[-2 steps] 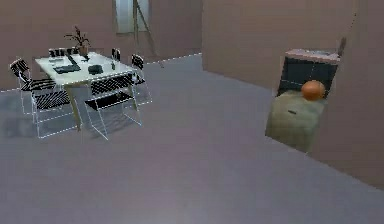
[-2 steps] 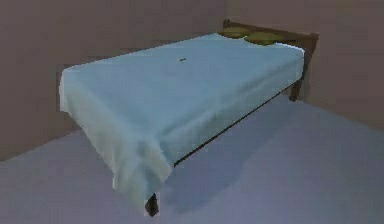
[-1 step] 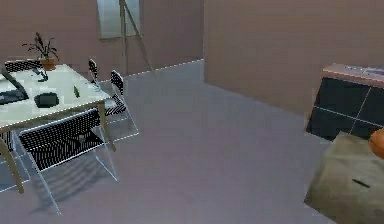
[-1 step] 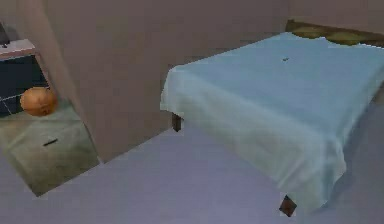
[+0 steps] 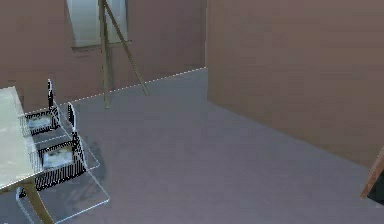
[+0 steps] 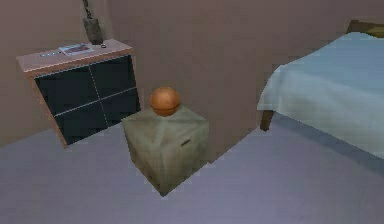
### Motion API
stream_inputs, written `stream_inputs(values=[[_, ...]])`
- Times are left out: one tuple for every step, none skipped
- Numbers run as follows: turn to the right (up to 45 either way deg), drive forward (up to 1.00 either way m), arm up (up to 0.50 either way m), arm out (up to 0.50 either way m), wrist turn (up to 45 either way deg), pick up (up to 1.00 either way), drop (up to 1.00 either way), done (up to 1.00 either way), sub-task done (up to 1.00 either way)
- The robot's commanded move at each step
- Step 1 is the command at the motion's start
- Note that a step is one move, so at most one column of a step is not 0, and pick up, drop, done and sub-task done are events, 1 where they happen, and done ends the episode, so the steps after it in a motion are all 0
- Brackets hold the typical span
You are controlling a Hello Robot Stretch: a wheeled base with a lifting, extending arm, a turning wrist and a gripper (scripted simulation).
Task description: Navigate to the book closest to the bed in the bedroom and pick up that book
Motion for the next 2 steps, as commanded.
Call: stream_inputs(values=[[-3.0, 0.0, 0.0, 0.0, 0.0, 0.0, 0.0, 0.0, 0.0], [0.0, 0.2, 0.0, 0.0, 0.0, 0.0, 0.0, 0.0, 0.0]])
